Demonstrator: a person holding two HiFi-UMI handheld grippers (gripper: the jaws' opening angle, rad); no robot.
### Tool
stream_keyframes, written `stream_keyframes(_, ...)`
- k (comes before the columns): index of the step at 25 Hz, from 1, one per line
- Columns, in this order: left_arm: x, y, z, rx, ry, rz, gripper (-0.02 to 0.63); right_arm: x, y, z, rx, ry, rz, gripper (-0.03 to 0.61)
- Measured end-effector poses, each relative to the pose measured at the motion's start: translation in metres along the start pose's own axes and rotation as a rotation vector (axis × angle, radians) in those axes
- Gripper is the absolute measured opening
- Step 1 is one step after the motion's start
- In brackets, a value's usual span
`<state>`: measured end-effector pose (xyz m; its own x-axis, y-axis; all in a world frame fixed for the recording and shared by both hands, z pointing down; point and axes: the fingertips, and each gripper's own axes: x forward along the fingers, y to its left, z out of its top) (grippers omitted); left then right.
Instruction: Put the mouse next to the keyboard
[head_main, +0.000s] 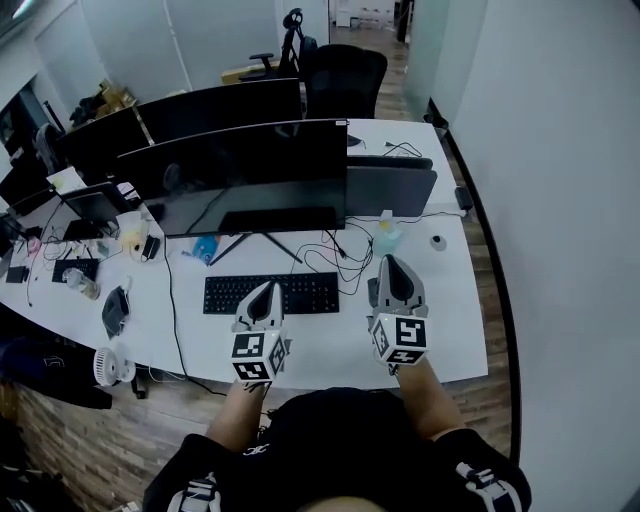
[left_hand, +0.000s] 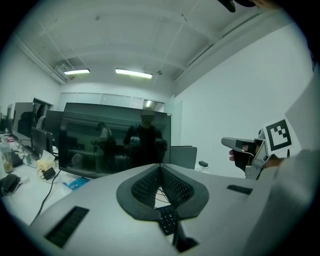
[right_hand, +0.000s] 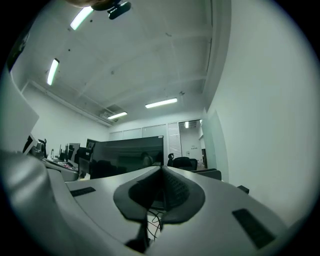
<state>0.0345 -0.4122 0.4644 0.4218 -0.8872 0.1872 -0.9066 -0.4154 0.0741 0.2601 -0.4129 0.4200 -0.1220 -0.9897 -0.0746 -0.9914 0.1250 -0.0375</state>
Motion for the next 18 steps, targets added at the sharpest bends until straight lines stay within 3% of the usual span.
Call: stream_keyframes(18,0.018,-0.013,0.003,0.010,0.005,-0.037,0.012,0.000,-0.012,-0.002,-0.005,0.007,-0.026,0.014)
